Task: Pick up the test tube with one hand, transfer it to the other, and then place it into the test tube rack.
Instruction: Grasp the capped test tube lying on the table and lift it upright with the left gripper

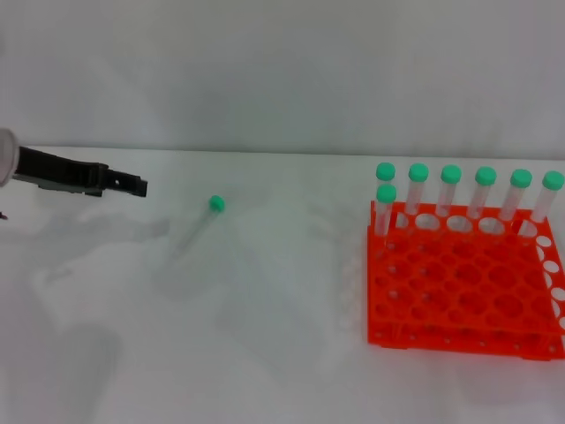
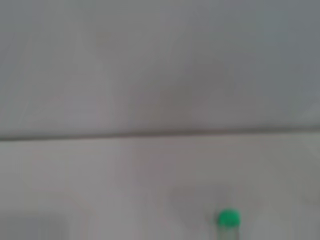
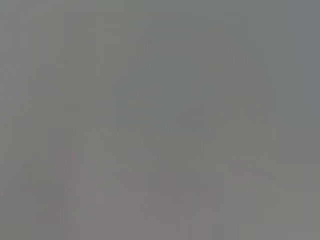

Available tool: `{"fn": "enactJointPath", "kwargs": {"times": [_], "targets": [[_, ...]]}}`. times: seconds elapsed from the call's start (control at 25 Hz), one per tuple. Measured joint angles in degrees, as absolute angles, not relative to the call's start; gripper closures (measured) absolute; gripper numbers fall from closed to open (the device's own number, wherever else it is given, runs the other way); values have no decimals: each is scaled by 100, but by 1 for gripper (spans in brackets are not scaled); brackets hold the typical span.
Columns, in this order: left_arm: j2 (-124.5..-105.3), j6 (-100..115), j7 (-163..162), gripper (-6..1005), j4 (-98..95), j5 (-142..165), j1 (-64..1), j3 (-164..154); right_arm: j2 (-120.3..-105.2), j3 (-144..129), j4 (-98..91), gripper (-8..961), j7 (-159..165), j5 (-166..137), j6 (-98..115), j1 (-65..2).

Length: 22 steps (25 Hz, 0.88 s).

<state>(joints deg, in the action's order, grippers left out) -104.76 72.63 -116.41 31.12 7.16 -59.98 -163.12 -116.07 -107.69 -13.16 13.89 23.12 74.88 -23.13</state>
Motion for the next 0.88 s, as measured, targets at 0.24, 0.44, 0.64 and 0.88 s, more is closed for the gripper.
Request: {"fn": "enactJointPath", "kwargs": {"times": [0.24, 0.44, 0.64, 0.88], "targets": [[-10579, 7159, -11996, 124, 3081, 1717, -6465, -16308, -11611, -10824, -1366, 83, 1388, 2322, 7468, -2365], [-10734, 6971, -12164, 126, 3041, 2173, -6707, -16305, -11611, -10827, -1382, 83, 1388, 2338, 7367, -2376], [-10980, 6296, -12397, 130, 2537, 2750, -6843, -16303, -11617, -10826, -1389, 83, 1388, 2341, 7322, -2378], [-11123, 5631, -12638, 134, 2199, 3164, -6895, -16303, -11619, -10789, -1395, 83, 1388, 2348, 7321, -2378]]}}
